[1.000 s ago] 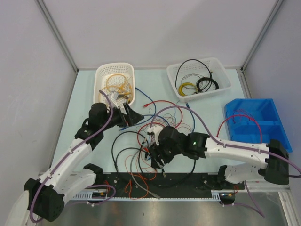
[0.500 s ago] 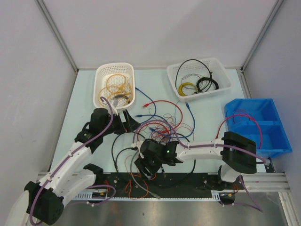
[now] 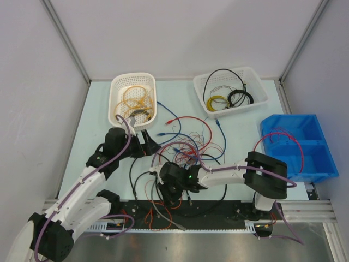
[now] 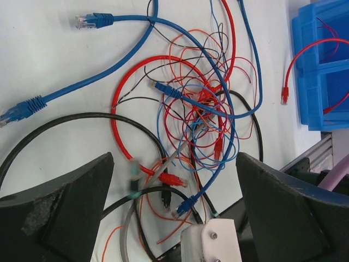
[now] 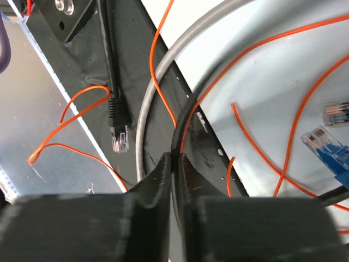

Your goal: Untangle the cables

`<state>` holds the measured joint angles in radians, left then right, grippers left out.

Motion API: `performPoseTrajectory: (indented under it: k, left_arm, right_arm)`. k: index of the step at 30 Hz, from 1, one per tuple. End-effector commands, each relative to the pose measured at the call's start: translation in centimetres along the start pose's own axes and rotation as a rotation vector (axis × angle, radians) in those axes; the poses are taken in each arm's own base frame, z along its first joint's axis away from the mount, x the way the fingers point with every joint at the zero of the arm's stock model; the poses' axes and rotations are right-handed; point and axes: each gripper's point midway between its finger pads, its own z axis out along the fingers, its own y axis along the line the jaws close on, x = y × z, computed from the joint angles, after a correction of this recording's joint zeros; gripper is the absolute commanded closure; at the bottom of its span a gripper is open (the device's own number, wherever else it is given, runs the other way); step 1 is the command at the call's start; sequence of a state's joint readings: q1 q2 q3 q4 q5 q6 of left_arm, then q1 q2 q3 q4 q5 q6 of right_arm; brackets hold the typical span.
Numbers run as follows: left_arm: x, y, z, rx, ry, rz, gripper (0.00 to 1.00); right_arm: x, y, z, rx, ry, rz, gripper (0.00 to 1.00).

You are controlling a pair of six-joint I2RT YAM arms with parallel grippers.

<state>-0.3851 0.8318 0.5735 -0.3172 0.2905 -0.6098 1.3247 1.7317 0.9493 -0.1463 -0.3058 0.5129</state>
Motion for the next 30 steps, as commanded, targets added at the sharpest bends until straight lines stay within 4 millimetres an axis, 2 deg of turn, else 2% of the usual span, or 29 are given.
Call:
performPoseTrajectory:
  k: [1,4,5,7,8,9,10,11,12,15,16,17,19,21,22,23,25,26,27,28,29,30]
  left_arm:
    - [0.3,0.2,0.0,0.001,0.003,0.009,0.01]
    - [0.1,0.1,0.0,0.001,-0.005,0.008,0.0]
    - [-0.1,-0.1,-0.1,0.007,-0.011,0.009,0.0]
    - [-0.3,-0.2,0.0,0.01,-0.016,0.007,0.0]
    - [-0.4,-0.3,0.1,0.013,-0.018,0.003,0.0]
    - [-0.6,-0.4,0.2,0.016,-0.019,0.001,0.0]
    - [-0.7,-0.5,0.2,0.019,-0.023,0.0,0.0]
    - [-0.9,-0.6,0.3,0.018,-0.026,-0.006,0.0]
    - [-1.1,-0.7,0.3,0.02,-0.031,-0.01,0.0]
    - [-1.4,-0.9,0.5,0.032,-0.038,-0.026,0.0]
    - [-1.6,-1.0,0.6,0.037,-0.045,-0.028,0.0]
    - [-1.6,-1.1,0.7,0.041,-0.044,-0.035,0.0]
    - [-1.5,-1.3,0.7,0.052,-0.039,-0.038,0.0]
    - [-1.5,-1.4,0.7,0.058,-0.033,-0.041,0.0]
    - [-1.4,-1.4,0.6,0.056,-0.029,-0.041,0.0]
    - [-1.4,-1.4,0.6,0.056,-0.031,-0.039,0.0]
    - [-1.4,-1.5,0.4,0.062,-0.034,-0.037,0.0]
    - [-1.4,-1.7,0.4,0.07,-0.033,-0.04,0.0]
    - [-1.3,-1.9,0.4,0.087,-0.034,-0.041,0.0]
    - [-1.7,-3.1,0.2,0.148,-0.047,-0.031,0.0]
    - [-1.5,-3.6,0.2,0.185,-0.046,-0.034,0.0]
    - [-2.7,-5.1,0.1,0.261,-0.098,-0.015,0.0]
  right_arm:
    - [-2.6,1.4,-1.8,0.0,-0.113,-0.04,1.0]
    - [-4.4,2.3,-5.1,0.032,-0.204,-0.059,1.0]
    - [-6.0,3.9,-8.4,0.02,-0.264,-0.077,1.0]
    - [-8.0,5.1,-12.3,0.045,-0.347,-0.11,1.0]
    - [-8.1,5.5,-15.1,0.068,-0.364,-0.141,1.0]
    - [-10.0,7.3,-18.4,0.054,-0.44,-0.165,1.0]
    - [-11.0,7.9,-20.7,0.067,-0.486,-0.181,1.0]
    - [-10.7,7.8,-22.4,0.09,-0.482,-0.199,1.0]
    - [-12.3,9.2,-26.4,0.087,-0.583,-0.216,1.0]
    - [-13.7,8.5,-32.3,0.166,-0.709,-0.215,1.0]
    - [-14.8,7.8,-35.0,0.215,-0.79,-0.192,1.0]
    - [-15.5,7.4,-36.6,0.236,-0.842,-0.184,1.0]
    - [-17.1,6.6,-41.1,0.26,-0.984,-0.152,1.0]
    - [-18.0,6.5,-43.9,0.255,-1.07,-0.143,1.0]
    - [-18.6,7.2,-46.4,0.239,-1.155,-0.148,1.0]
    - [-19.1,6.6,-48.4,0.265,-1.214,-0.135,1.0]
    - [-19.9,7.5,-51.5,0.235,-1.307,-0.15,1.0]
    - [-20.2,8.0,-54.3,0.231,-1.379,-0.156,1.0]
    - [-20.3,8.9,-55.1,0.19,-1.392,-0.187,1.0]
    - [-21.0,9.2,-55.7,0.174,-1.414,-0.181,1.0]
    - [-21.0,10.0,-57.1,0.148,-1.442,-0.199,1.0]
    - [-21.3,10.3,-57.0,0.131,-1.437,-0.204,1.0]
